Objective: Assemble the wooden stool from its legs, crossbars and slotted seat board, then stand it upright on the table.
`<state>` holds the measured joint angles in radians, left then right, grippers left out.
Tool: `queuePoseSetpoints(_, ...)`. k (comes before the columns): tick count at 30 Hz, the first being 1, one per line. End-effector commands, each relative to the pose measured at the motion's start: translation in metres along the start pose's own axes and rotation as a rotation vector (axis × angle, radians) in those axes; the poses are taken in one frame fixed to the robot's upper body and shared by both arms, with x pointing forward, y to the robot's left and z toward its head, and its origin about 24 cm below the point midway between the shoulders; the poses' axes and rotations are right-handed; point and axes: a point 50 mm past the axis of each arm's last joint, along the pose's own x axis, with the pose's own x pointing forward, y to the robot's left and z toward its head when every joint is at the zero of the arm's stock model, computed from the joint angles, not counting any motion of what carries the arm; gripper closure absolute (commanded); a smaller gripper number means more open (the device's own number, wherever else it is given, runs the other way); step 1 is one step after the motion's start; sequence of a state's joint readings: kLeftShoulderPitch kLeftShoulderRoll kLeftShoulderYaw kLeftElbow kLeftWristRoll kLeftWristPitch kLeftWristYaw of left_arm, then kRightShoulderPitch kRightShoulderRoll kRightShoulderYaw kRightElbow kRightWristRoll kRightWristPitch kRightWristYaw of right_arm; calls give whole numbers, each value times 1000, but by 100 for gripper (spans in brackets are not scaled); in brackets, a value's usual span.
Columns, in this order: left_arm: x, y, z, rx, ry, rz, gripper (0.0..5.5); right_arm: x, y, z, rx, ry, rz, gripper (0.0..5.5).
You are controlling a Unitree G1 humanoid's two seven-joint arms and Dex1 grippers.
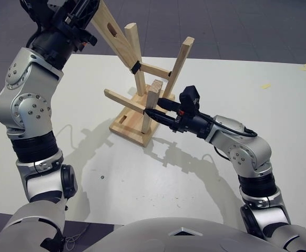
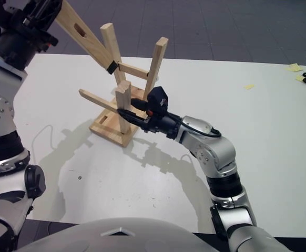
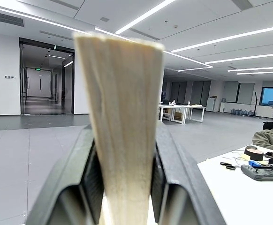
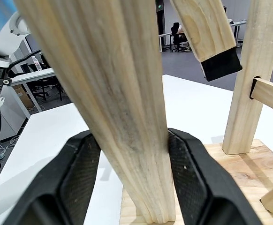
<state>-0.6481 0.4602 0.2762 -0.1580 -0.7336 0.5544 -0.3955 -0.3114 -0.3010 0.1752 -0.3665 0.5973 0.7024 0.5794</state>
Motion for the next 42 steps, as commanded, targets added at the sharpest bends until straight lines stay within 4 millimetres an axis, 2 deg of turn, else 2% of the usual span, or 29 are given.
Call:
queuePoseSetpoints(1,-2,7,-2,42,27,63,445,-13,-11,-15,11,81,-82,327)
queuePoseSetpoints(6,-7,22,-9,136,116,191,445,-31,-17,-19,-13,116,-148,330)
queuePoseSetpoints(10,-16,30,-18,210,207,234,445,-49,-12,-24,-21,150,-187,333)
queuePoseSetpoints(15,-30,30,-33,29,249,214,445,-57,-13,-19,-21,127,-240,336)
queuePoseSetpoints(21,-23,10,-52,-140,265,130,445,-50,-12,-6,-33,54,-265,336)
queuePoseSetpoints(25,-18,-2,-58,-177,274,102,445,-54,-11,13,-27,50,-264,336)
queuePoseSetpoints(33,-16,-1,-65,-164,302,131,445,-65,-13,40,-47,99,-245,337)
queuePoseSetpoints(34,-16,-2,-67,-165,308,131,445,-66,-13,38,-54,118,-242,300)
queuePoseSetpoints(39,-13,-11,-80,-222,307,118,445,-66,-11,26,-47,150,-203,224)
queuePoseSetpoints(42,-7,-11,-81,-264,284,107,445,-67,-9,24,-16,119,-160,176)
